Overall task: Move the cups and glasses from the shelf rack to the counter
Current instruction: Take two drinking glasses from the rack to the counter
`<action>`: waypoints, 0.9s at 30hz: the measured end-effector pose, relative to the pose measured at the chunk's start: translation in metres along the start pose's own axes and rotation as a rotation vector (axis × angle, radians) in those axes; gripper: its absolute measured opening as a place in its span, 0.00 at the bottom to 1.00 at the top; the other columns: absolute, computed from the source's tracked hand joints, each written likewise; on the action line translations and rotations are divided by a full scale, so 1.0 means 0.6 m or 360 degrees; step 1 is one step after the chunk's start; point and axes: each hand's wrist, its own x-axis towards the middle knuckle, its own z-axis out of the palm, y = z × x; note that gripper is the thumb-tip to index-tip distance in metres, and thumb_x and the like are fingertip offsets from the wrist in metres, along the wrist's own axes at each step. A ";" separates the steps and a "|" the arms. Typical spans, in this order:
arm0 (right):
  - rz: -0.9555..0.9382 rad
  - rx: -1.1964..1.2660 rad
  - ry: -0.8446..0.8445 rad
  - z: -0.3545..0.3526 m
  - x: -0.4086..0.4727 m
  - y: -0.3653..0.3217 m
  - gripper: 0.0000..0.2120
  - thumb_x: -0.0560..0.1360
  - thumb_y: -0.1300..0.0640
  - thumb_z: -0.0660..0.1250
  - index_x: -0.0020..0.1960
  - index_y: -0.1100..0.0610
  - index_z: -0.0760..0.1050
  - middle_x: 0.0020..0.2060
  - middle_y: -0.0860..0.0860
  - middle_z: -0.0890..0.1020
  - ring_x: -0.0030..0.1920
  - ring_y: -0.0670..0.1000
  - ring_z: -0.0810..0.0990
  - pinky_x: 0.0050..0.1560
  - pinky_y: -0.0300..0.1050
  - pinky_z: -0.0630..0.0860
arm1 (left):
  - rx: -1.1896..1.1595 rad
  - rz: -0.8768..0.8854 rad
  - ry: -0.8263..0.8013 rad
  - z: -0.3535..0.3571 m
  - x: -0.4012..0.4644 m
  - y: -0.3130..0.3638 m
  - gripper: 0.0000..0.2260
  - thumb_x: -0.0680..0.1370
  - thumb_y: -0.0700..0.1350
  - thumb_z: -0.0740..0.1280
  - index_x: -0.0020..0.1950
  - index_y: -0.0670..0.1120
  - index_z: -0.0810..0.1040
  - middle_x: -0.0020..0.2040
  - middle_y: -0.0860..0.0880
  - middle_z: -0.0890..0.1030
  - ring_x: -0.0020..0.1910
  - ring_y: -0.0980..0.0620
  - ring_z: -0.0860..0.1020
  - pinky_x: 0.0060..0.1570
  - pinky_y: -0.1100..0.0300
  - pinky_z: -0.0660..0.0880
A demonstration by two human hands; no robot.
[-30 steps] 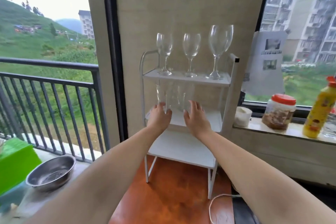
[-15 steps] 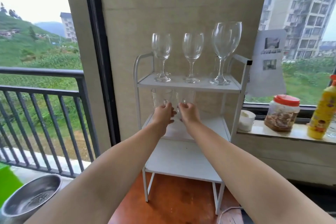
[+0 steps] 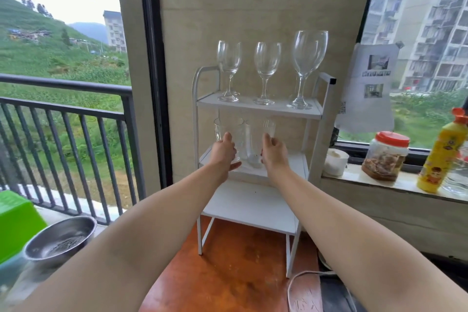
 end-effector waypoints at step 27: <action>0.0270 0.0035 0.0327 -0.187 -0.517 0.076 0.20 0.79 0.53 0.56 0.29 0.55 0.63 0.26 0.51 0.67 0.28 0.49 0.64 0.32 0.44 0.60 | 0.0217 -0.0140 -0.0330 -0.166 -0.460 -0.162 0.18 0.81 0.49 0.54 0.31 0.50 0.64 0.29 0.51 0.64 0.28 0.53 0.63 0.36 0.58 0.69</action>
